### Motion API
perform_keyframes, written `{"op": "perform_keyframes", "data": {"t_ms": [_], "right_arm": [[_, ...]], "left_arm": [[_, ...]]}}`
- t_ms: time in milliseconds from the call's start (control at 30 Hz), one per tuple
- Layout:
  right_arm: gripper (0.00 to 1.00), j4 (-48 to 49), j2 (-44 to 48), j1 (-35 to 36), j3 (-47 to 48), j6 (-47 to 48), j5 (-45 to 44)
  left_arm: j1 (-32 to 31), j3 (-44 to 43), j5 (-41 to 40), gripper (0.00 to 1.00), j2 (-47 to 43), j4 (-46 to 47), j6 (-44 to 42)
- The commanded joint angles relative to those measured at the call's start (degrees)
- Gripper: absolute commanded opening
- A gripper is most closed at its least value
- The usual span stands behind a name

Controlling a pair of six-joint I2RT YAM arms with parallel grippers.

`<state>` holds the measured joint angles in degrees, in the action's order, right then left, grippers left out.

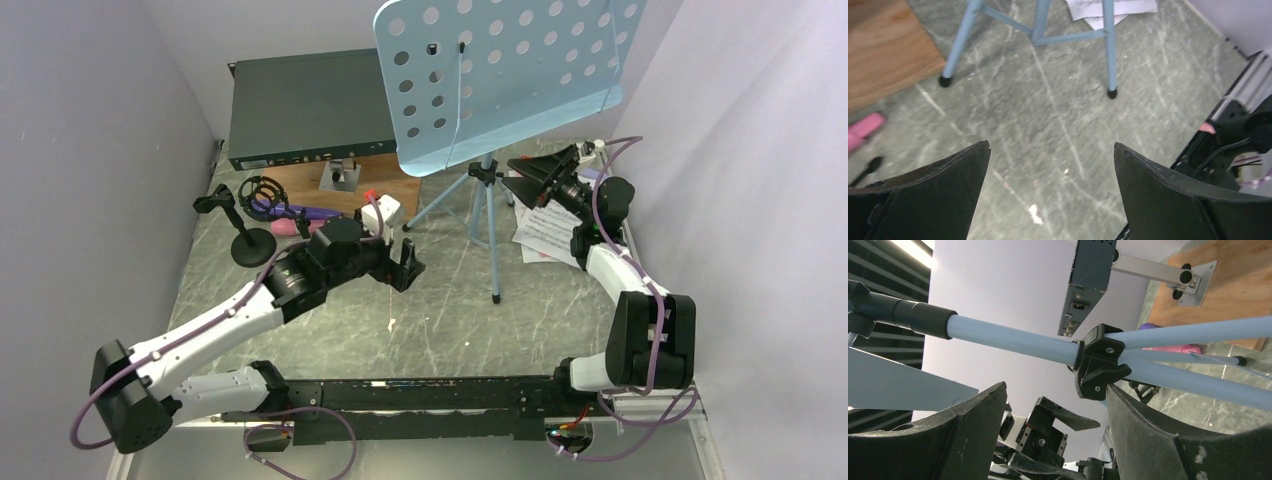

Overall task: Pack up the instrument practice props
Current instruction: Unscrew the knob on the music stand.

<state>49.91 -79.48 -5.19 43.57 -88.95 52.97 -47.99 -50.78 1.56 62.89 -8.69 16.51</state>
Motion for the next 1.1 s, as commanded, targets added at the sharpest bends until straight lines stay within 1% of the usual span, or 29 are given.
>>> {"op": "perform_keyframes", "data": {"t_ms": [0,133,233,367,467,567,600,667,867,933,1000,1067], "right_arm": [[0.74,-3.5,-1.03,0.49,3.53,-1.63,-3.42],[0.71,-6.44,-2.59,0.76,4.75,-1.88,-3.33],[0.69,-7.7,-3.42,1.41,5.69,-2.01,-3.01],[0.63,-8.99,-3.75,2.1,6.77,-1.01,-2.79],[0.56,-10.12,-4.04,2.2,6.97,-0.3,-2.87],[0.46,-9.85,-4.51,2.42,6.8,-0.13,-3.04],[0.44,-9.83,-4.6,2.46,6.75,-0.05,-3.05],[0.37,-9.9,-4.63,2.47,6.7,0.37,-3.26],[0.08,-8.98,-4.48,2.47,6.37,2.42,-3.66],[0.0,-8.93,-4.34,2.43,6.27,3.7,-3.71],[0.0,-9.66,-3.94,2.47,6.57,6.82,-3.56],[0.0,-12.41,-3.43,2.46,7.86,12.39,-3.13]], "left_arm": [[-0.06,-3.95,-4.59,0.99,-4.93,-12.1,-10.7],[-0.09,-4.59,-5.7,0.99,-7.77,-17.88,-18.21],[-0.09,-2.91,-7.57,0.99,-9.71,-19.73,-22.1],[-0.08,1.63,-9.93,1.0,-12.37,-17.5,-23.32],[0.11,3.68,-8.82,1.0,-13.79,-16.41,-23.14],[0.48,4.16,-7.57,0.99,-14.24,-16.64,-22.84],[0.61,4.32,-7.31,0.99,-14.28,-16.58,-22.96],[0.84,4.39,-6.59,0.99,-14.09,-16.75,-22.93],[1.64,3.73,-4.48,0.99,-13.03,-17.43,-22.73],[1.79,3.68,-4.17,0.99,-12.97,-17.53,-22.67],[1.97,3.68,-3.79,0.99,-13.12,-17.48,-22.59],[2.17,3.74,-3.39,0.99,-13.38,-17.38,-22.58]]}}
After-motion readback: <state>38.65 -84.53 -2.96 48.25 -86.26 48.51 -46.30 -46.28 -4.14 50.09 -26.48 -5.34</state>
